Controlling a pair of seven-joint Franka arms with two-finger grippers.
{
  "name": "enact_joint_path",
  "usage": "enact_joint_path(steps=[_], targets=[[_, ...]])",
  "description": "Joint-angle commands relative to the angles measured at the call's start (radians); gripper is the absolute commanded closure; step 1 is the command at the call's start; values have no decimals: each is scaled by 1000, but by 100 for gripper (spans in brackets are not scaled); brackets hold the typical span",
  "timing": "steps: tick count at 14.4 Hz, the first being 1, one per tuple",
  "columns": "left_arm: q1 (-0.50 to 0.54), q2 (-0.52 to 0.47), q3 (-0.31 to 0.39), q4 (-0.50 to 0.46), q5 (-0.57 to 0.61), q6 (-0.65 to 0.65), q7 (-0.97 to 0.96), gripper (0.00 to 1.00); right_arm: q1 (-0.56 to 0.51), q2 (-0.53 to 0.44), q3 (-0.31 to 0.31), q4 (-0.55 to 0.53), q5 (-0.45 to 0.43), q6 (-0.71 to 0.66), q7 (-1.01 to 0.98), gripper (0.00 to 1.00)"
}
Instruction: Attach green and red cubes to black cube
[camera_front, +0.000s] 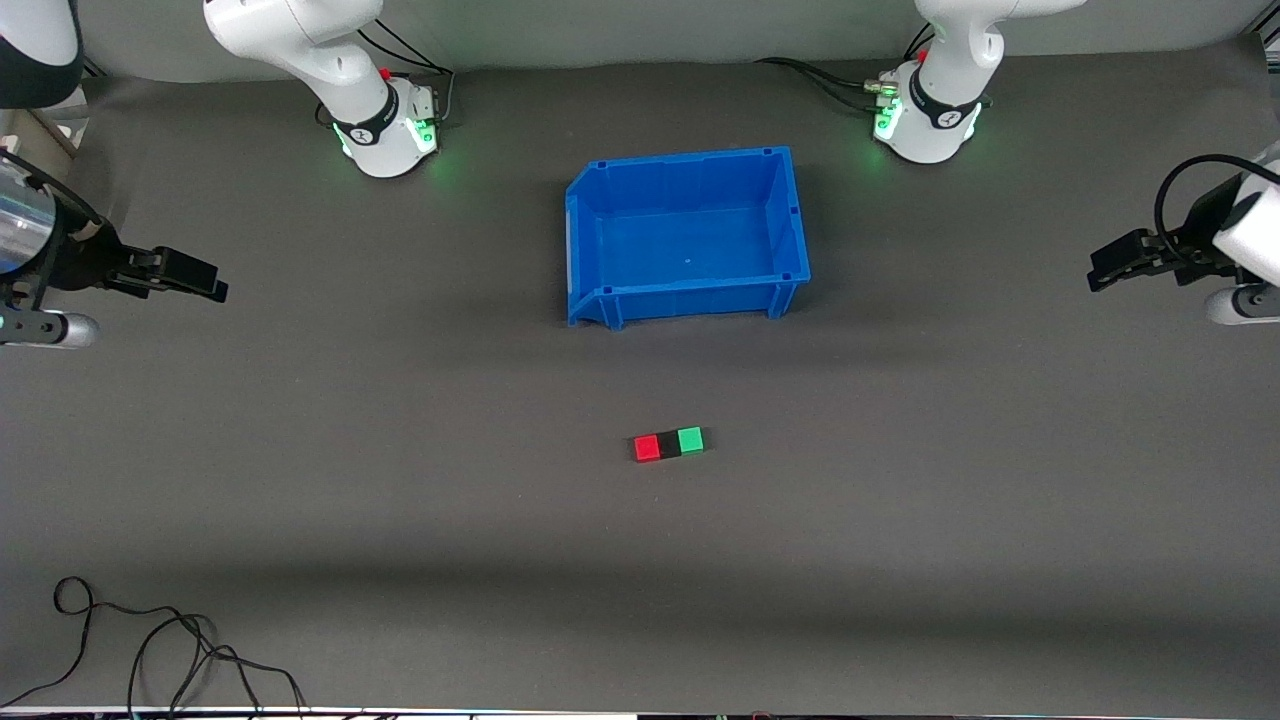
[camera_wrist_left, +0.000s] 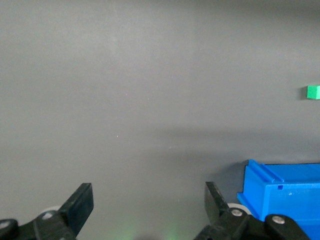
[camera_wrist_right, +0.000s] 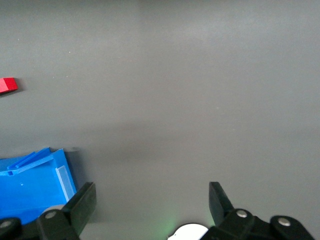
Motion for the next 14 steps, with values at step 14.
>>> enact_joint_path(steps=[14], targets=[[-151, 90, 138, 112, 41, 3, 65, 0, -323, -76, 396, -54, -24, 43, 156, 0]])
